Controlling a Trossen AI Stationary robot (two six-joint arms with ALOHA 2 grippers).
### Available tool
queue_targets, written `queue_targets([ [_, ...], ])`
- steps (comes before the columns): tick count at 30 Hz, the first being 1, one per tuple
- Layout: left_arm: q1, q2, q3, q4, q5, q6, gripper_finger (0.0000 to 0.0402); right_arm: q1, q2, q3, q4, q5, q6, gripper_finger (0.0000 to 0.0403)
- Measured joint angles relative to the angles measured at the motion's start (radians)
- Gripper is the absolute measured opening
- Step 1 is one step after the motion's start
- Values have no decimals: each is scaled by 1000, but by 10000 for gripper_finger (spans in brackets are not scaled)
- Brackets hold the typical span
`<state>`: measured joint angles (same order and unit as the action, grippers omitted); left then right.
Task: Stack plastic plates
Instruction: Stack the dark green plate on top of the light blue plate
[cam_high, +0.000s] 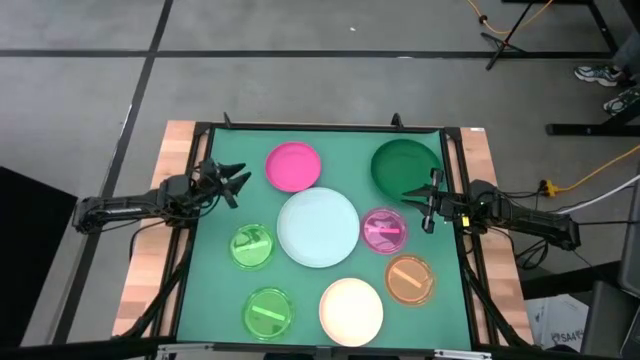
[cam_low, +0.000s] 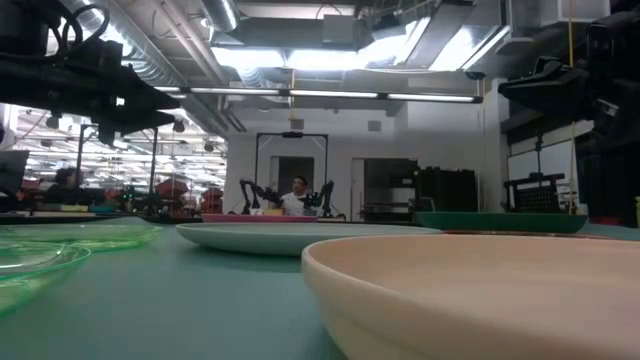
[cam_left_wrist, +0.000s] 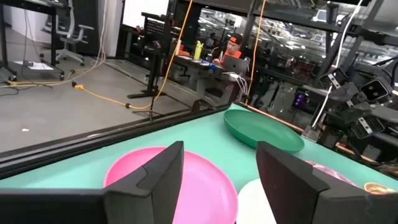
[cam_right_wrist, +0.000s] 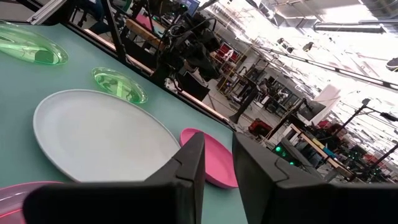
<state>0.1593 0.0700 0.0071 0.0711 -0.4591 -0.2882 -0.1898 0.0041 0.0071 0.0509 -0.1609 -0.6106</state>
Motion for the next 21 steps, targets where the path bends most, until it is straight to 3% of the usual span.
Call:
queue_targets([
  [6,0,0,0,14,24,1,195,0,0,0,0,0,0,76],
  [13,0,20,0,143,60,32,194,0,0,0,0,0,0,76],
  [21,0,202,5,410,137,123,194,0,0,0,0,0,0,76],
])
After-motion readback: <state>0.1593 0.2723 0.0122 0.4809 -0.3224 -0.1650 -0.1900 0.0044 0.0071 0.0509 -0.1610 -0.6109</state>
